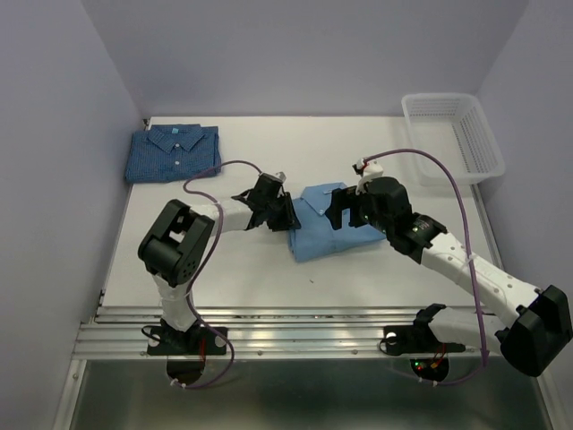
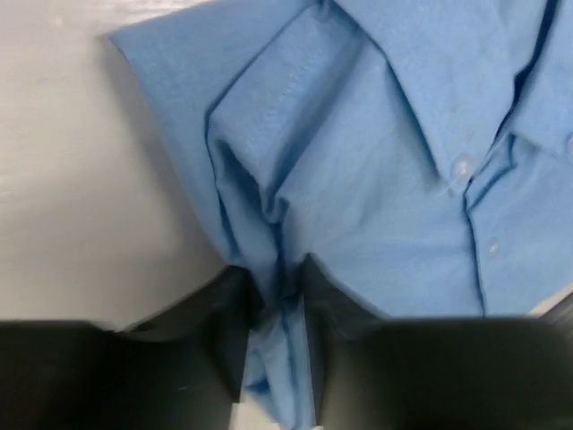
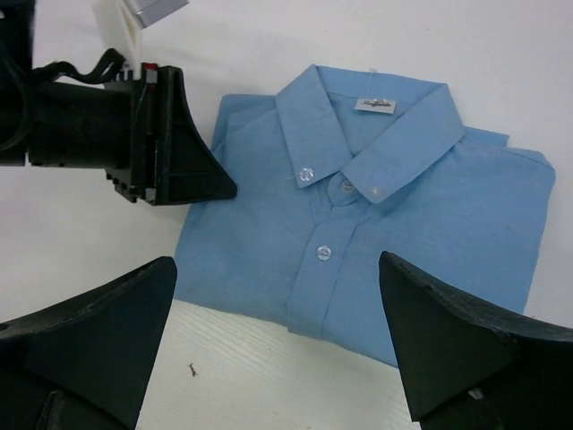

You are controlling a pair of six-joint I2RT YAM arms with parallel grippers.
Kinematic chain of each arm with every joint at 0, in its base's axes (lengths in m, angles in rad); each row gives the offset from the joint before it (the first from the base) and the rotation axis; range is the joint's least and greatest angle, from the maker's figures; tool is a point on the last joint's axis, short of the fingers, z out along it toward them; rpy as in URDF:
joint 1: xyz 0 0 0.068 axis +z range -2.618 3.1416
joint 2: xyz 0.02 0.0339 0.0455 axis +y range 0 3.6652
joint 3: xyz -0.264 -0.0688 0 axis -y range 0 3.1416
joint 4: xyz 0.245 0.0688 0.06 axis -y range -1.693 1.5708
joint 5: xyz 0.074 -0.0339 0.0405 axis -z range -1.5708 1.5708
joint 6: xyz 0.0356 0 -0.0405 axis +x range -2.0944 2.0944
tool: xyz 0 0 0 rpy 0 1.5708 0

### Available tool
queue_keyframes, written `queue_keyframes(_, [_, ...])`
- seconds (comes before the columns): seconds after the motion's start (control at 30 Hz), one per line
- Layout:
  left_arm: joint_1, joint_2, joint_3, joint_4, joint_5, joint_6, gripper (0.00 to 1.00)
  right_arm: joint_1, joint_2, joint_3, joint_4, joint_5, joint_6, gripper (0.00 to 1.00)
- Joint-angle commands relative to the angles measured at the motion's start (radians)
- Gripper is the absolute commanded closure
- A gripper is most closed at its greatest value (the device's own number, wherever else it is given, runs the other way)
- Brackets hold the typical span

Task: Fold and stack the long sleeve shirts
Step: Neatly place the folded shirt to the corner

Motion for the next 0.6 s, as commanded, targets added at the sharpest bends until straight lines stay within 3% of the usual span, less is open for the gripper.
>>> queue_keyframes(0.0, [-0.047, 0.126, 0.097, -0.142, -0.070, 0.070, 0.96, -0.003, -0.026, -0.002, 0.056, 0.026, -0.031, 0.00])
queue_keyframes(0.03, [-0.055, 0.144, 0.128, -0.182, -0.150, 0.081, 1.00, -0.003, -0.031, -0.003, 0.054, 0.041, -0.036, 0.00])
queue_keyframes(0.3, [-0.065, 0.172, 0.356, -0.374, -0.439, 0.241, 1.00, -0.003, -0.060, -0.020, 0.057, 0.142, -0.082, 0.00])
queue_keyframes(0.57, [-0.061, 0.119, 0.496, -0.447, -0.847, 0.586, 1.00, -0.003, -0.074, -0.045, 0.063, 0.250, -0.111, 0.00])
